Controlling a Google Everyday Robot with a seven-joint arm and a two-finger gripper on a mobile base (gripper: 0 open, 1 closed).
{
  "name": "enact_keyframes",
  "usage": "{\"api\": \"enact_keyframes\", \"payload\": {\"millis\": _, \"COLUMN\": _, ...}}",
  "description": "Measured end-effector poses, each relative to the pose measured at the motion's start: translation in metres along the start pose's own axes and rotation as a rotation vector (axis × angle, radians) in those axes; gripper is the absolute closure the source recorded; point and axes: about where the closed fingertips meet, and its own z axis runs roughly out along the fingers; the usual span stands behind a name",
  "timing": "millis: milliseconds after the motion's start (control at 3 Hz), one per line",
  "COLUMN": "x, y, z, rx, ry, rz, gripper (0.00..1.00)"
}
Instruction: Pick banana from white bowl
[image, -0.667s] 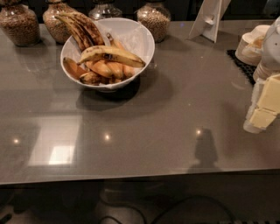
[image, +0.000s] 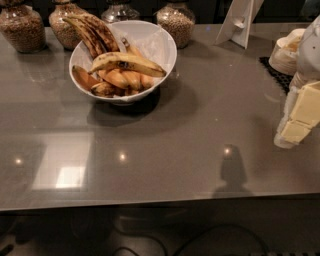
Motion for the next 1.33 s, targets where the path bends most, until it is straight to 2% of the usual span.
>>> {"api": "enact_keyframes", "payload": {"millis": 333, "x": -0.027, "y": -0.019, "z": 0.014, "rx": 0.036, "ry": -0.104, "rz": -0.003, "gripper": 0.00}}
{"api": "enact_keyframes", "payload": {"millis": 667, "x": -0.068, "y": -0.048, "z": 0.029, "rx": 0.075, "ry": -0.230, "rz": -0.009, "gripper": 0.00}}
{"api": "enact_keyframes", "payload": {"millis": 1000, "x": -0.113, "y": -0.075, "z": 0.048, "rx": 0.075, "ry": -0.345, "rz": -0.025, "gripper": 0.00}}
{"api": "enact_keyframes", "payload": {"millis": 1333, "x": -0.168, "y": -0.099, "z": 0.070, "rx": 0.029, "ry": -0.458, "rz": -0.037, "gripper": 0.00}}
